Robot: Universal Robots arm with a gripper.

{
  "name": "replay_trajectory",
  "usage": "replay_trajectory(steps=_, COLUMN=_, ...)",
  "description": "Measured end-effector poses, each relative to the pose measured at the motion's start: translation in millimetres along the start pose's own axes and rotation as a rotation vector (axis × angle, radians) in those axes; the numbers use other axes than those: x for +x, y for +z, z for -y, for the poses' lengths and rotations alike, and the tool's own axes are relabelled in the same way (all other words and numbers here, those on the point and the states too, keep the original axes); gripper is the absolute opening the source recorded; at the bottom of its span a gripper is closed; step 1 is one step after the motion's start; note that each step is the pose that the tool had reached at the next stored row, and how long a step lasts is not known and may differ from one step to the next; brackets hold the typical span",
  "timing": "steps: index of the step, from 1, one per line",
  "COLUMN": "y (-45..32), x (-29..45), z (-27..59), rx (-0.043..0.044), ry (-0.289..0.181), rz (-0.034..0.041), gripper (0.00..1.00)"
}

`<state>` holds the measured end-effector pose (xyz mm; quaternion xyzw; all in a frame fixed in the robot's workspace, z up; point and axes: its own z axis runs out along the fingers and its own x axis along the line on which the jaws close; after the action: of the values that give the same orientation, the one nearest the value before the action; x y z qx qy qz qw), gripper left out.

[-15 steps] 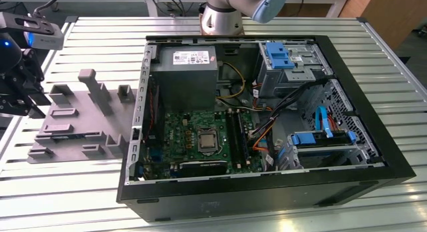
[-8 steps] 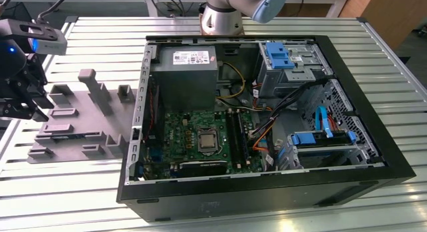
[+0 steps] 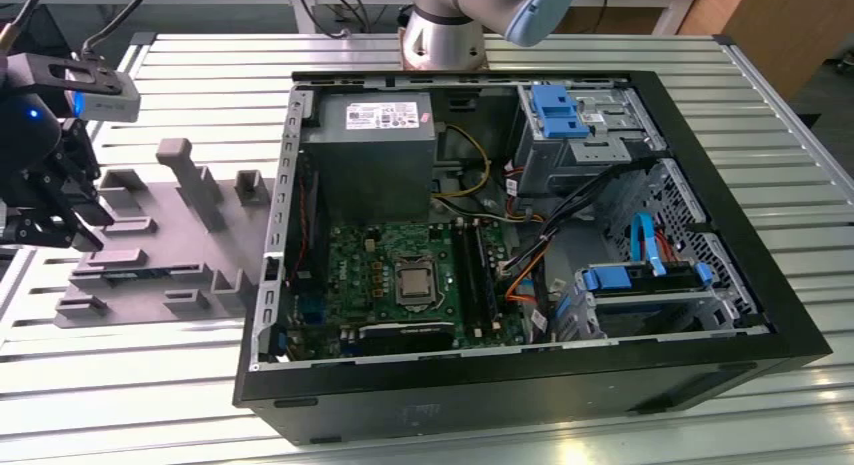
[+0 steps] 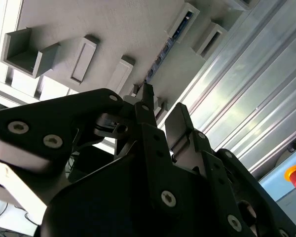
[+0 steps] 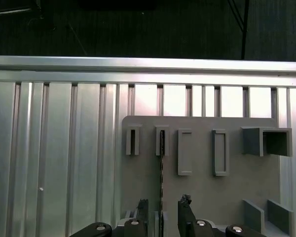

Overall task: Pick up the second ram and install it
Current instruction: 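Pick up the second ram and move it above second insertion slot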

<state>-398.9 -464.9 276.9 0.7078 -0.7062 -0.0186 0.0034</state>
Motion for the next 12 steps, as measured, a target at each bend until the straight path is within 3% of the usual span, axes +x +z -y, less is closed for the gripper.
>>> replay_trajectory(steps=12, y=4.6, x=0.8, z=0.1, rx=0.0000, ry=0.000, rz=-0.0001, gripper=0.37)
